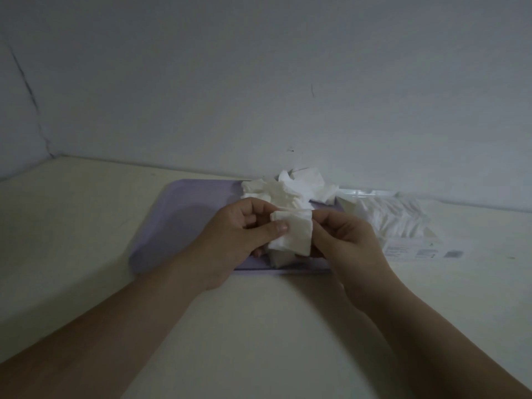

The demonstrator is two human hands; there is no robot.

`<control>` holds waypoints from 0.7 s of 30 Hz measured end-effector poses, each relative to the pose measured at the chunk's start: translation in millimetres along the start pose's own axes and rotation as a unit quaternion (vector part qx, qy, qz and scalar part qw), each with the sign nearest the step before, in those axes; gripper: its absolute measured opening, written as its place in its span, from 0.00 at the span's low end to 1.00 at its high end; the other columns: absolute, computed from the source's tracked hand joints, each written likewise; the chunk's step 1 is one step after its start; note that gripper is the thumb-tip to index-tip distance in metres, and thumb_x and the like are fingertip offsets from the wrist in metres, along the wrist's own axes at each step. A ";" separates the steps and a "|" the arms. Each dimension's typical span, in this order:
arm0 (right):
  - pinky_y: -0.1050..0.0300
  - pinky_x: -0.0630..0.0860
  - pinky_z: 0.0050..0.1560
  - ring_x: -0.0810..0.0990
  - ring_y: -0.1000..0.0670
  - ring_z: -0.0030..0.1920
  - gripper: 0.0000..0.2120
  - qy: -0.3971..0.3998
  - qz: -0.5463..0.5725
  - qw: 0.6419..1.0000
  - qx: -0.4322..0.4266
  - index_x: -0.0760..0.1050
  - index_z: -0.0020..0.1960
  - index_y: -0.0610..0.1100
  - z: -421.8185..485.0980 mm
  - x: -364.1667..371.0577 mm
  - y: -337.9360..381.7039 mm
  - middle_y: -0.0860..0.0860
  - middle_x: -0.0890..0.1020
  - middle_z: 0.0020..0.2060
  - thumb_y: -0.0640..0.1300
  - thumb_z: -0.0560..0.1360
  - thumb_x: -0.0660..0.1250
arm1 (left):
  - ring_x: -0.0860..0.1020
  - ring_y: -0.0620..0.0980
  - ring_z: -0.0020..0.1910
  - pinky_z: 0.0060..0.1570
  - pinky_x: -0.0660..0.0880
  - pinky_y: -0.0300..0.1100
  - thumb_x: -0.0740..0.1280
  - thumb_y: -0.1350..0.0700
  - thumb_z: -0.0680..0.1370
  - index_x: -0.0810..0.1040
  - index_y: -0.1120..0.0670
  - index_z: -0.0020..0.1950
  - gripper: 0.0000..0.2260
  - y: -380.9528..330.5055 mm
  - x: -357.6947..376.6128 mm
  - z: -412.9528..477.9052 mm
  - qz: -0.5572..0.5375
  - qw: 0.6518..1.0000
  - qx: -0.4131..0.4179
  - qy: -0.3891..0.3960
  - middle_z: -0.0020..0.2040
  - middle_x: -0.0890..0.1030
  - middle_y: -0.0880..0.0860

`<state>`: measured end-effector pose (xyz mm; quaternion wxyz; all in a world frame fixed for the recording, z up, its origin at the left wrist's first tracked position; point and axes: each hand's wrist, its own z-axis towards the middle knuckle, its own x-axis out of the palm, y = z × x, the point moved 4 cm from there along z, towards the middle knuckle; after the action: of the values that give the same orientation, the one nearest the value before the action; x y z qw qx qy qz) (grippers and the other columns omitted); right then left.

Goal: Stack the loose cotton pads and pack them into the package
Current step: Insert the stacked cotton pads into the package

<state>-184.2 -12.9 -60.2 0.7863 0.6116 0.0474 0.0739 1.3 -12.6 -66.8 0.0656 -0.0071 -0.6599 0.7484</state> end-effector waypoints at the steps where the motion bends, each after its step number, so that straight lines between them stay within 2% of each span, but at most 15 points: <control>1: 0.43 0.84 0.56 0.87 0.37 0.51 0.08 0.003 0.001 1.000 0.005 0.85 0.53 0.36 0.0 1.0 0.0 0.38 0.88 0.46 0.37 0.82 0.67 | 0.74 0.55 0.41 0.37 0.73 0.45 0.75 0.61 0.76 0.81 0.59 0.53 0.08 -0.5 -0.3 -0.7 0.002 1.000 0.001 -0.002 0.44 0.83 0.58; 5: 0.49 0.85 0.49 0.86 0.41 0.47 0.11 0.016 0.038 0.999 0.034 0.84 0.53 0.34 -0.9 2.4 3.2 0.36 0.87 0.47 0.40 0.82 0.65 | 0.72 0.55 0.37 0.36 0.74 0.44 0.75 0.59 0.77 0.81 0.56 0.48 0.04 -1.3 -1.3 -1.3 0.008 1.000 0.002 -0.012 0.42 0.81 0.58; 8: 0.44 0.84 0.51 0.86 0.43 0.48 0.14 0.040 0.037 0.998 0.028 0.85 0.53 0.37 -3.6 5.4 7.4 0.38 0.87 0.47 0.48 0.78 0.70 | 0.73 0.51 0.34 0.35 0.73 0.43 0.75 0.58 0.77 0.81 0.59 0.48 0.06 -3.1 -0.1 -3.1 0.028 0.999 0.018 -0.029 0.40 0.80 0.57; 9: 0.43 0.84 0.51 0.87 0.43 0.49 0.13 0.041 0.018 0.999 0.021 0.85 0.53 0.38 -4.6 6.5 7.7 0.40 0.88 0.47 0.48 0.76 0.72 | 0.74 0.48 0.33 0.34 0.74 0.42 0.75 0.58 0.77 0.81 0.59 0.48 0.06 -3.9 0.8 -3.8 0.046 0.998 0.029 -0.038 0.39 0.80 0.56; 12: 0.40 0.85 0.49 0.87 0.38 0.47 0.04 -0.020 -0.017 1.000 0.011 0.84 0.50 0.39 -2.9 0.7 3.4 0.40 0.88 0.44 0.40 0.78 0.73 | 0.77 0.45 0.33 0.37 0.78 0.42 0.72 0.57 0.79 0.81 0.54 0.48 0.02 -2.7 3.9 -4.5 0.115 0.990 0.051 -0.059 0.36 0.83 0.50; 14: 0.43 0.84 0.43 0.87 0.39 0.43 0.03 -0.068 -0.034 0.997 0.005 0.83 0.50 0.38 0.0 -6.9 2.7 0.40 0.87 0.43 0.39 0.79 0.72 | 0.78 0.45 0.32 0.39 0.78 0.43 0.71 0.58 0.79 0.81 0.50 0.46 0.04 -1.2 4.6 -3.8 0.181 0.980 0.066 -0.054 0.35 0.82 0.48; 16: 0.48 0.83 0.39 0.88 0.41 0.41 0.04 -0.106 -0.050 0.993 0.009 0.79 0.52 0.39 2.2 -13.6 3.4 0.41 0.87 0.42 0.40 0.79 0.70 | 0.77 0.41 0.30 0.36 0.76 0.36 0.72 0.59 0.77 0.81 0.48 0.44 0.06 -1.6 4.9 -4.3 0.278 0.956 0.087 -0.035 0.35 0.81 0.44; 18: 0.52 0.82 0.36 0.88 0.43 0.39 0.06 -0.122 -0.062 0.990 0.024 0.76 0.54 0.40 3.4 -17.2 3.2 0.42 0.87 0.44 0.42 0.80 0.69 | 0.77 0.39 0.31 0.35 0.72 0.33 0.74 0.58 0.75 0.82 0.47 0.42 0.06 -5.5 2.8 -5.7 0.384 0.916 0.109 -0.024 0.37 0.81 0.41; 21: 0.54 0.82 0.33 0.87 0.45 0.35 0.07 -0.115 -0.064 0.990 0.047 0.74 0.56 0.40 2.5 -17.7 2.8 0.40 0.87 0.43 0.42 0.81 0.66 | 0.78 0.41 0.36 0.37 0.73 0.38 0.75 0.48 0.74 0.82 0.46 0.40 0.06 -12.2 -5.2 -4.9 0.474 0.873 0.109 -0.034 0.40 0.79 0.44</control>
<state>-201.4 -17.7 -57.1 0.7603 0.6477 -0.0008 -0.0496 8.0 -6.8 -55.8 -0.3194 -0.2866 -0.4936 0.7565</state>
